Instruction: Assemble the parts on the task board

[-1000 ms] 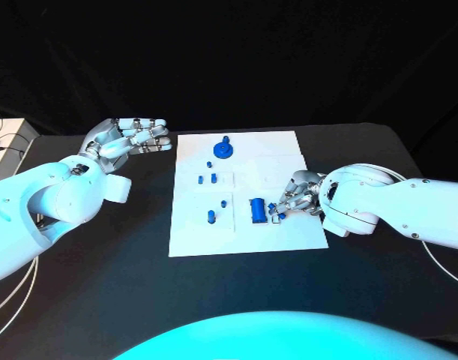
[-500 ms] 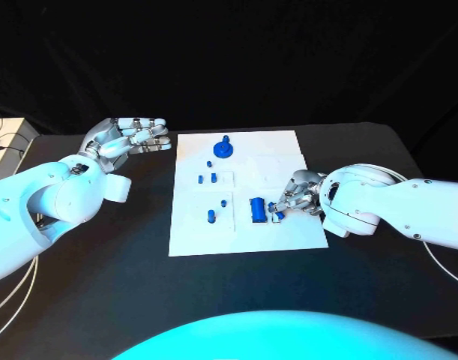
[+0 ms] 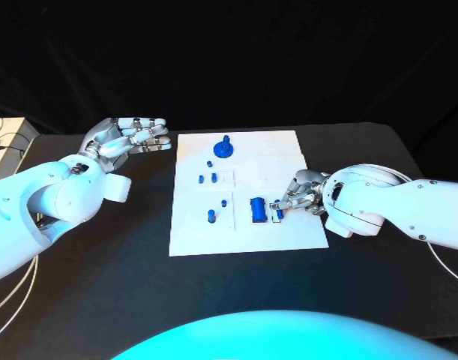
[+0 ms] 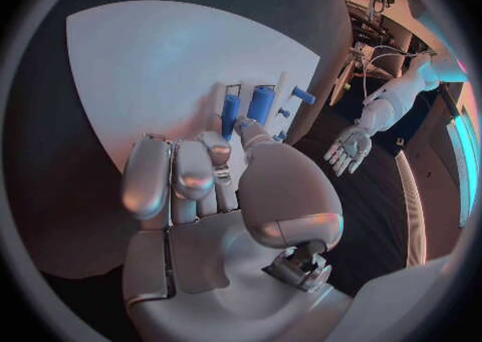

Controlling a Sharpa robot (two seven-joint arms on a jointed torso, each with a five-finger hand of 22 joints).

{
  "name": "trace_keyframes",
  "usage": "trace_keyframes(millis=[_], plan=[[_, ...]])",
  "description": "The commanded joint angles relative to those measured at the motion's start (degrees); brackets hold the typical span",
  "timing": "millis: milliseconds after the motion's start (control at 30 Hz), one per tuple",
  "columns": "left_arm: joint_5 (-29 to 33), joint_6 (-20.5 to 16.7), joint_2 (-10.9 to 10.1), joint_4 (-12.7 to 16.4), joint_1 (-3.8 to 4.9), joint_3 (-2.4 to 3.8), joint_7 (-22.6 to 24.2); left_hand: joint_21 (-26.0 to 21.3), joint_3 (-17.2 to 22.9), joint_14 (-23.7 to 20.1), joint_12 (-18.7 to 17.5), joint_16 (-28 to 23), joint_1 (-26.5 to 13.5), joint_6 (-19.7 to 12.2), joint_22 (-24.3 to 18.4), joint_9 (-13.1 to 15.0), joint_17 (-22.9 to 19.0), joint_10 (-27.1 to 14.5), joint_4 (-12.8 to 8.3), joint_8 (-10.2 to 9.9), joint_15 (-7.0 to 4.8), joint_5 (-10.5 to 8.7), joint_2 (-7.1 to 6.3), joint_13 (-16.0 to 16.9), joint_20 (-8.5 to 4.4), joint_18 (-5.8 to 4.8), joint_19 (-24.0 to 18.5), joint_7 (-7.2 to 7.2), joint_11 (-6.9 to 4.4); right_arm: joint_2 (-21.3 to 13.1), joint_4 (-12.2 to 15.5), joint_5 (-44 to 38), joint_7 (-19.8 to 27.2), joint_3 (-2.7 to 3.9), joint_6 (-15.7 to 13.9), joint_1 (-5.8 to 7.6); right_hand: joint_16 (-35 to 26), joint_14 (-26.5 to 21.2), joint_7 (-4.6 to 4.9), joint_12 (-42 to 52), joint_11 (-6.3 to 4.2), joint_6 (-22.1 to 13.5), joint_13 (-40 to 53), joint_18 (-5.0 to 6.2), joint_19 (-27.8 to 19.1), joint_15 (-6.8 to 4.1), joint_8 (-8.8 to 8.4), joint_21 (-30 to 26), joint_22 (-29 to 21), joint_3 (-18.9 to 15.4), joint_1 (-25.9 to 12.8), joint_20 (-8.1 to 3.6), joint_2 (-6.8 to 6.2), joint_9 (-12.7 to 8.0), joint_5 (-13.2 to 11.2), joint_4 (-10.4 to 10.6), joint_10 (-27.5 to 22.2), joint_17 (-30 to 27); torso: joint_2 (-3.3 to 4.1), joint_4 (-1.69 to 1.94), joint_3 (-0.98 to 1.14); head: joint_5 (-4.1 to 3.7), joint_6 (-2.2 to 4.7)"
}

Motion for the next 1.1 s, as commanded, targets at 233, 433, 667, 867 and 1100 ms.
trace_keyframes(millis=[233,433,667,867,1100], plan=[[0.27,0.82,0.04,0.09,0.0,0.04,0.28,-0.19,0.16,-0.41,0.07,-0.21,0.03,-0.21,-0.09,-0.01,0.08,-0.31,0.3,0.04,0.02,0.23,-0.32,-0.04,0.01,-0.34,-0.58,0.27,0.03,-0.03,0.31,0.25,1.31,-0.01,1.2,-0.06,0.07,0.18,0.04,-0.06,-0.22,0.1,0.19,-0.18,2.63,-0.36,0.43,0.3,8.88,7.31,-1.07,-0.39,-0.64,-0.32,0.27,-7.11,0.4,0.05,-0.01,0.01,-0.05,-0.05,-0.09],[0.27,0.8,0.03,0.14,0.0,0.04,0.28,-0.19,0.16,-0.41,0.07,-0.21,0.03,-0.21,-0.09,-0.01,0.08,-0.31,0.3,0.04,0.02,0.23,-0.32,-0.04,0.01,-0.34,-0.58,0.27,0.03,0.16,0.5,0.64,1.79,-0.01,1.8,-0.07,-0.01,0.16,0.04,-0.13,-0.23,0.08,0.21,-0.17,2.6,-0.36,0.5,0.26,8.87,7.37,-1.08,-0.38,-0.68,-0.56,0.2,-7.3,0.37,-0.05,-0.03,0.1,-0.1,-0.05,-0.28],[0.27,0.78,-0.03,0.21,0.0,0.04,0.3,-0.19,0.16,-0.41,0.07,-0.21,0.03,-0.21,-0.09,-0.01,0.08,-0.31,0.3,0.04,0.02,0.23,-0.32,-0.04,0.01,-0.34,-0.58,0.27,0.03,0.37,0.41,1.45,1.5,-0.01,2.85,-0.13,-0.12,0.12,0.11,-0.37,-0.15,-0.02,0.18,-0.15,2.51,-0.3,0.59,-0.04,8.8,7.06,-1.4,-0.35,-0.74,-0.86,-0.4,-7.27,0.19,-0.14,-0.05,0.02,-0.12,0.01,-0.22],[0.27,0.76,-0.1,0.27,0.0,0.04,0.29,-0.19,0.16,-0.41,0.07,-0.21,0.03,-0.21,-0.09,-0.01,0.08,-0.31,0.3,0.04,0.02,0.23,-0.32,-0.04,0.01,-0.34,-0.58,0.27,0.03,0.43,0.05,1.52,1.24,-0.01,2.74,-0.14,-0.09,0.14,0.09,-0.42,-0.17,-0.07,0.24,-0.14,2.53,-0.31,0.83,0.01,8.82,6.66,-1.26,-0.34,-0.61,-1.26,-0.27,-7.43,0.17,-0.08,0.0,0.07,-0.09,0.08,-0.24],[0.27,0.73,-0.14,0.3,0.0,0.04,0.28,-0.19,0.16,-0.41,0.07,-0.21,0.03,-0.21,-0.09,-0.01,0.08,-0.31,0.3,0.04,0.02,0.23,-0.32,-0.04,0.01,-0.34,-0.58,0.27,0.03,0.48,-0.35,1.31,1.03,-0.01,1.89,-0.15,-0.17,0.12,0.13,-0.59,-0.12,-0.11,0.18,-0.12,2.51,-0.29,0.89,-0.15,8.78,6.34,-1.64,-0.34,-0.78,-1.37,-0.35,-7.16,0.07,-0.16,0.01,0.02,-0.04,0.07,-0.23]])
